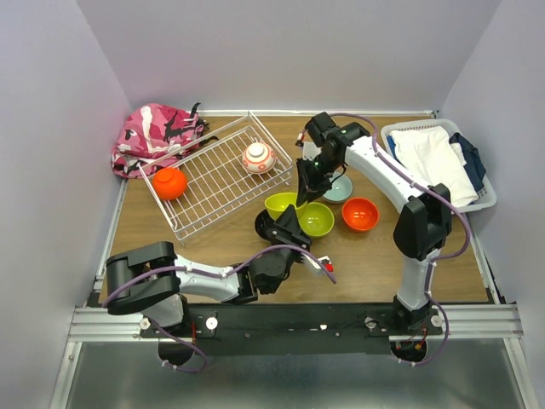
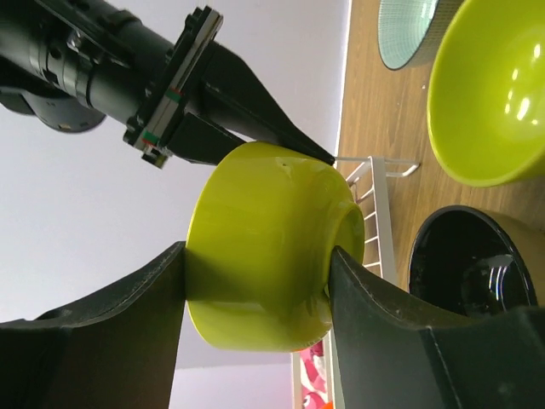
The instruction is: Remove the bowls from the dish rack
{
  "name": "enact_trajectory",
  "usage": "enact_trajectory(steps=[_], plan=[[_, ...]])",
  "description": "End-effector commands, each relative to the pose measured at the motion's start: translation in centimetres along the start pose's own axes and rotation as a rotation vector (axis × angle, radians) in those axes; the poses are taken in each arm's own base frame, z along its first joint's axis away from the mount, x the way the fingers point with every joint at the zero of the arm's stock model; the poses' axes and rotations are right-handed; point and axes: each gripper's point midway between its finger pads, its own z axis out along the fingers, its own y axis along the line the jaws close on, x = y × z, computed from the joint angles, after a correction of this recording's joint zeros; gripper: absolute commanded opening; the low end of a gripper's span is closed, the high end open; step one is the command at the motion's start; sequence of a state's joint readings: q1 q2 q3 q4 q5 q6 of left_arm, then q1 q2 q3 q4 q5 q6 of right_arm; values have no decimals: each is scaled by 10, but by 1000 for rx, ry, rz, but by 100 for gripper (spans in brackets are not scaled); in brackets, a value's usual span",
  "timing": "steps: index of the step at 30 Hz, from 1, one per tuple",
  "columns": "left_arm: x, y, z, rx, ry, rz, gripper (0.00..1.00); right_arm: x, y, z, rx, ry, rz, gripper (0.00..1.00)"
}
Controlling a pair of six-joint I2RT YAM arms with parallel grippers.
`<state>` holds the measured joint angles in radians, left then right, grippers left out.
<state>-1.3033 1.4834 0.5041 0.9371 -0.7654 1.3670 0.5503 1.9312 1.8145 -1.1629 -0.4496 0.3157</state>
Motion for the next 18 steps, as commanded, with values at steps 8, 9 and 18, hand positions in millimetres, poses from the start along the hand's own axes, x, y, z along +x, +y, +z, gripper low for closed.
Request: enact_trajectory(steps=[8, 9, 18], plan=[[12, 10, -2, -68, 89, -199, 90, -3, 14, -5, -52, 5, -34, 1], [12, 9, -2, -67, 93, -214, 93, -6, 13, -6, -43, -5, -32, 1], [16, 3, -11, -63, 159, -348, 99, -36, -25, -28, 93, -160, 34, 1]])
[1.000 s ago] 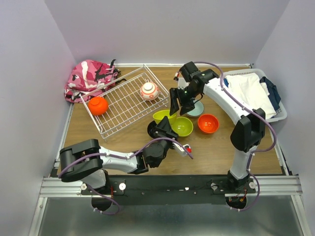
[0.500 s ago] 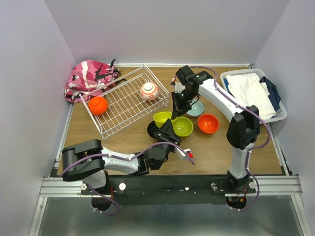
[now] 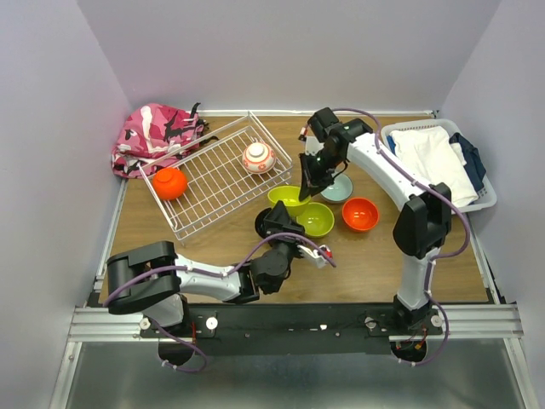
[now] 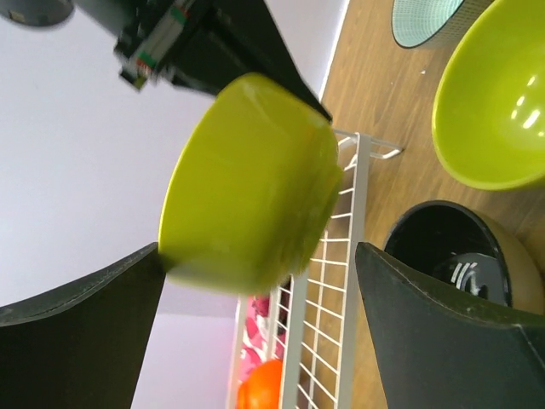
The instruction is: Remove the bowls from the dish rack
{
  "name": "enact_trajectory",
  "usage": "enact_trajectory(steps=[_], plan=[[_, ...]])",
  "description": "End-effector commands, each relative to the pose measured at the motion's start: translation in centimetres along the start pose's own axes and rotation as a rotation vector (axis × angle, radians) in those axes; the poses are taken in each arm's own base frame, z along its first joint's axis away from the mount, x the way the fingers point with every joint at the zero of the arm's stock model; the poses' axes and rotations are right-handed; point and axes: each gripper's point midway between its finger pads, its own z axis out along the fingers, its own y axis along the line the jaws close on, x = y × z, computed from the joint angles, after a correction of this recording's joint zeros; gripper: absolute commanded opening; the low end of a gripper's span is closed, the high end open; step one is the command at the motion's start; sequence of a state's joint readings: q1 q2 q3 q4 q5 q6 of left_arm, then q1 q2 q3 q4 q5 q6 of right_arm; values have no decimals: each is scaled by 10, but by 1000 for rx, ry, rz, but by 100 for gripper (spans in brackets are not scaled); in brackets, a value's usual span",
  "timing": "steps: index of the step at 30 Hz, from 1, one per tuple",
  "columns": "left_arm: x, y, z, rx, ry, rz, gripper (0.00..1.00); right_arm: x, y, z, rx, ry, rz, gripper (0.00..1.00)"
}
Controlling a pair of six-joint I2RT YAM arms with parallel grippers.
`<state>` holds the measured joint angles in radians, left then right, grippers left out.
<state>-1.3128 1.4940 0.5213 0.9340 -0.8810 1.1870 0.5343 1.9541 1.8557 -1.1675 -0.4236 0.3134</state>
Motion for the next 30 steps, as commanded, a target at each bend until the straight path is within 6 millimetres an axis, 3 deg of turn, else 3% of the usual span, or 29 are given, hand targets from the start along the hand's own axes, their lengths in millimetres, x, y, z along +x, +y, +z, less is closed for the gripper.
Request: enact_trajectory(steps=[1, 7, 9, 11, 13, 14, 15, 16, 17, 18, 22, 24, 25, 26, 27, 30], plan=[[3, 4, -9, -17, 61, -219, 99, -27, -27, -26, 85, -146, 43, 1], [-11, 0, -15, 105, 22, -455, 99, -44, -51, -36, 169, -308, 42, 1], [-17, -2, -14, 130, 20, -569, 99, -51, -50, -42, 167, -381, 23, 1], [-21, -2, -14, 156, 19, -631, 99, -44, -61, -36, 191, -396, 31, 1], [-23, -2, -13, 186, 19, -733, 99, -50, -64, -45, 207, -487, 24, 1], [-24, 1, -11, 192, 17, -776, 99, -41, -71, -36, 217, -479, 31, 1], [-20, 3, -7, 188, 33, -868, 99, -45, -73, -35, 213, -520, 24, 1], [-19, 7, -5, 196, 36, -914, 99, -43, -72, -43, 215, -561, 17, 1], [-23, 9, -3, 222, 17, -975, 99, -31, -81, -31, 225, -542, 24, 1], [-24, 11, -1, 235, 10, -1024, 99, -35, -80, -34, 214, -586, 9, 1], [1, 37, 15, 206, 21, -1280, 99, -25, -90, -34, 235, -652, 2, 1], [6, 40, 19, 222, 21, -1382, 99, -27, -89, -41, 225, -708, -12, 1], [9, 42, 21, 229, 25, -1414, 99, -19, -95, -33, 231, -698, -11, 1], [24, 48, 28, 194, 49, -1488, 99, -18, -94, -33, 224, -709, -23, 1], [23, 48, 29, 225, 39, -1521, 99, -22, -91, -37, 209, -744, -34, 1], [46, 55, 40, 196, 70, -1635, 99, -22, -89, -36, 187, -780, -64, 1]])
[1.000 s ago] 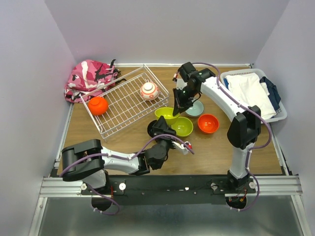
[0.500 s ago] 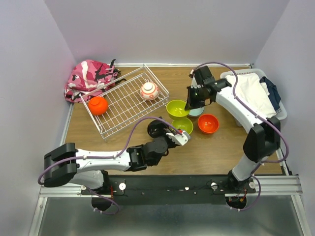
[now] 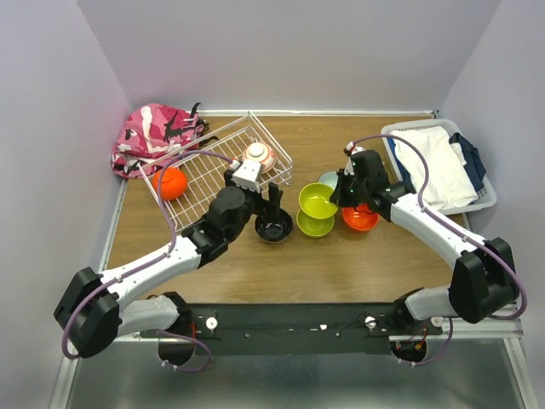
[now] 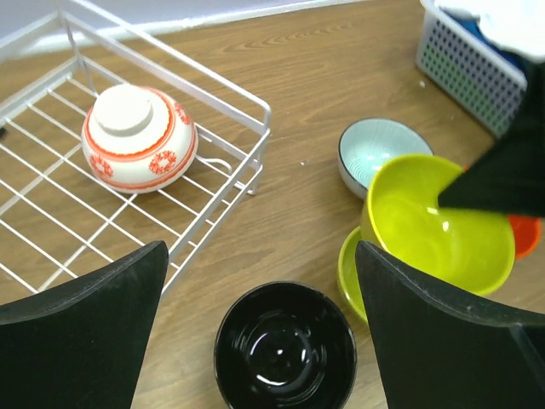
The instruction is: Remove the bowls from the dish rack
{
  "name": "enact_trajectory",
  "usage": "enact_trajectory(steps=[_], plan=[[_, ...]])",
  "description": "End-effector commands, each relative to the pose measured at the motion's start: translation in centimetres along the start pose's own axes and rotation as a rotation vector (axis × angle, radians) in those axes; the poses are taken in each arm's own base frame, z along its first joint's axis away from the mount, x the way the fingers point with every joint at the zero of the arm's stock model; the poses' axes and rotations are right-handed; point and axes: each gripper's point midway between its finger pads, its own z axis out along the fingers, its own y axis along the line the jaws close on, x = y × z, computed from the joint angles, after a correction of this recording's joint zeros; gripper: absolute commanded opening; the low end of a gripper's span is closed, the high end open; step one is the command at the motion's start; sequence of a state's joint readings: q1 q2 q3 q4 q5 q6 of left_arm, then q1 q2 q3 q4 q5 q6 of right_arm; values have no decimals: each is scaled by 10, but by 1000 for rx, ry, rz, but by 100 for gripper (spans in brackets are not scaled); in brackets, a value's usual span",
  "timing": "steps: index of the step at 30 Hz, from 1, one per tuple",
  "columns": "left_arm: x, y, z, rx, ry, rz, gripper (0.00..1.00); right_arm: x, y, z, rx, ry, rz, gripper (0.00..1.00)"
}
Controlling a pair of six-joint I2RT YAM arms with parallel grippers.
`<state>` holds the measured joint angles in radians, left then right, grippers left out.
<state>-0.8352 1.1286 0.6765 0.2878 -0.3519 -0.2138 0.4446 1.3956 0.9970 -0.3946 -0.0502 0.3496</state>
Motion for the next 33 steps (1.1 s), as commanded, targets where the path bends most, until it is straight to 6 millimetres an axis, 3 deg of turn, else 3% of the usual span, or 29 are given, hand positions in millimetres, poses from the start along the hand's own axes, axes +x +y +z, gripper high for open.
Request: enact_trajectory(steps=[1, 10, 18, 21, 24, 25, 27, 28, 33], plan=[[-7, 1, 7, 91, 27, -281, 99, -35, 11, -3, -61, -204, -27, 1], [3, 40, 21, -8, 71, -397, 99, -7, 14, 7, -124, -158, -60, 1], [10, 50, 29, -24, 89, -456, 99, 15, 11, 11, -140, -115, -66, 3], [12, 52, 32, -28, 101, -464, 99, 20, 11, 15, -137, -103, -76, 10], [16, 53, 34, -31, 113, -469, 99, 24, 11, 18, -142, -91, -80, 24], [16, 52, 34, -31, 113, -475, 99, 25, 11, 19, -142, -87, -81, 35], [18, 52, 35, -30, 117, -480, 99, 25, 12, 20, -141, -87, -82, 44], [19, 52, 35, -33, 121, -486, 99, 25, 10, 20, -135, -88, -84, 54], [18, 58, 38, -49, 117, -505, 99, 17, 5, 13, -91, -112, -78, 69]])
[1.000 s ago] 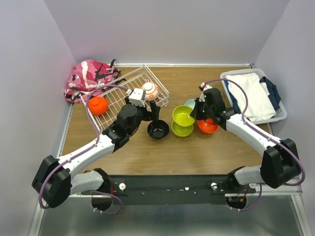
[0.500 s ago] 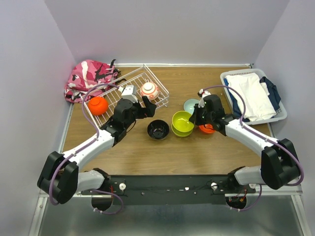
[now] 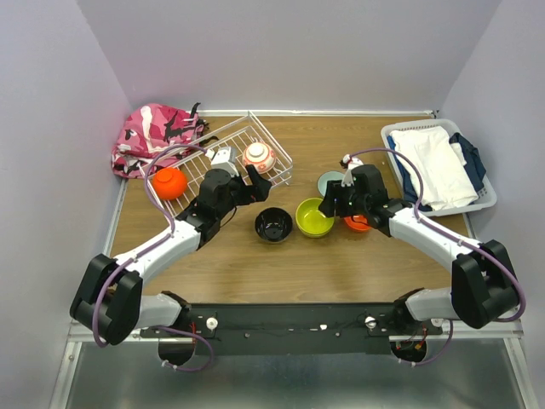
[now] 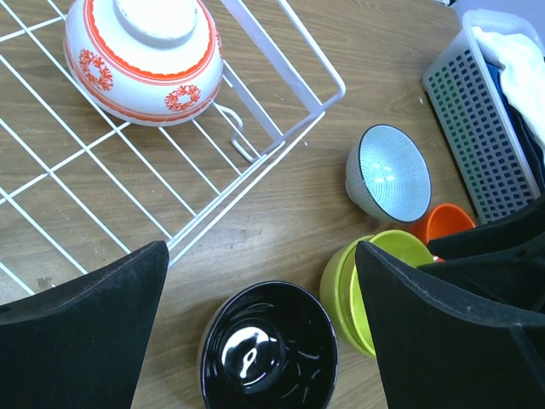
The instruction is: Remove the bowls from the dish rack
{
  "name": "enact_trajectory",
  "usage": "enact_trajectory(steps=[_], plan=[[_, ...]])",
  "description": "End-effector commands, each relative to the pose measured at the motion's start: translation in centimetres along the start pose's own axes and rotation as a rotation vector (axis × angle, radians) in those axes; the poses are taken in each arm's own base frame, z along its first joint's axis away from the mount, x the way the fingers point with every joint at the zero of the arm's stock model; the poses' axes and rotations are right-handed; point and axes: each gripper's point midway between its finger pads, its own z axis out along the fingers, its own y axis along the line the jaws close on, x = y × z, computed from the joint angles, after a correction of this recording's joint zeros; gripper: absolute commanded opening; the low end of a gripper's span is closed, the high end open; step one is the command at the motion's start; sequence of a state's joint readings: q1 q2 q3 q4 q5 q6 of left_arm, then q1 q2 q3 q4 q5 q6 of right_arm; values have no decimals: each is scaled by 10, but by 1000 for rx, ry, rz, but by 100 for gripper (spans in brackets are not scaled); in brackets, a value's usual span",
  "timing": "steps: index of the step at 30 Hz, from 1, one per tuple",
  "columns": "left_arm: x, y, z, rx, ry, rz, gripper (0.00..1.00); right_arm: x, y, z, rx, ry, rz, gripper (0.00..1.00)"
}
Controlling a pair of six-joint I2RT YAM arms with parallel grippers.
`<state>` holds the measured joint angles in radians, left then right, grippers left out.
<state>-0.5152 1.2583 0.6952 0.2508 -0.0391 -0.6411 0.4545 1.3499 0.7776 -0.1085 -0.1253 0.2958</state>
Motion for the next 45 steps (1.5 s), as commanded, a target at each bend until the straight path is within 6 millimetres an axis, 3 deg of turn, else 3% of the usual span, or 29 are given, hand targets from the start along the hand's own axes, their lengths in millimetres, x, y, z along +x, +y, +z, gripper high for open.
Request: enact_trajectory(steps=[1, 8, 13, 17, 19, 20, 22, 23, 24, 29, 33, 38, 45], plan=[[-17, -5, 5, 18, -27, -37, 99, -12, -4, -7, 48, -49, -10, 75], [-32, 7, 19, 7, -21, -90, 99, -46, -9, -35, 106, -199, -2, 95], [-45, 23, 33, -3, -32, -163, 99, -62, -9, -54, 123, -285, 11, 100], [-46, 43, 54, -10, -5, -230, 99, -64, -11, -58, 134, -299, 10, 100], [-56, 44, 62, 7, -3, -243, 99, -61, -11, -58, 133, -294, 11, 100], [-48, 49, 70, 9, 31, -249, 99, -61, -11, -58, 135, -291, 12, 100], [-57, 47, 80, 20, 27, -241, 99, -60, -12, -58, 138, -285, 15, 100], [-49, 56, 87, -2, 50, -249, 99, -59, -11, -57, 135, -281, 12, 100], [-58, 54, 92, 3, 38, -241, 99, -58, -12, -56, 138, -274, 12, 100], [-53, 71, 114, -50, 78, -253, 98, -59, -12, -54, 144, -262, 8, 100], [-56, 74, 127, -65, 84, -255, 96, -55, -15, -51, 154, -241, 4, 100], [-52, 92, 135, -136, 99, -200, 98, -54, -14, -47, 153, -225, -1, 100], [-50, 100, 148, -109, 155, -115, 99, -52, -15, -42, 154, -205, -15, 100]])
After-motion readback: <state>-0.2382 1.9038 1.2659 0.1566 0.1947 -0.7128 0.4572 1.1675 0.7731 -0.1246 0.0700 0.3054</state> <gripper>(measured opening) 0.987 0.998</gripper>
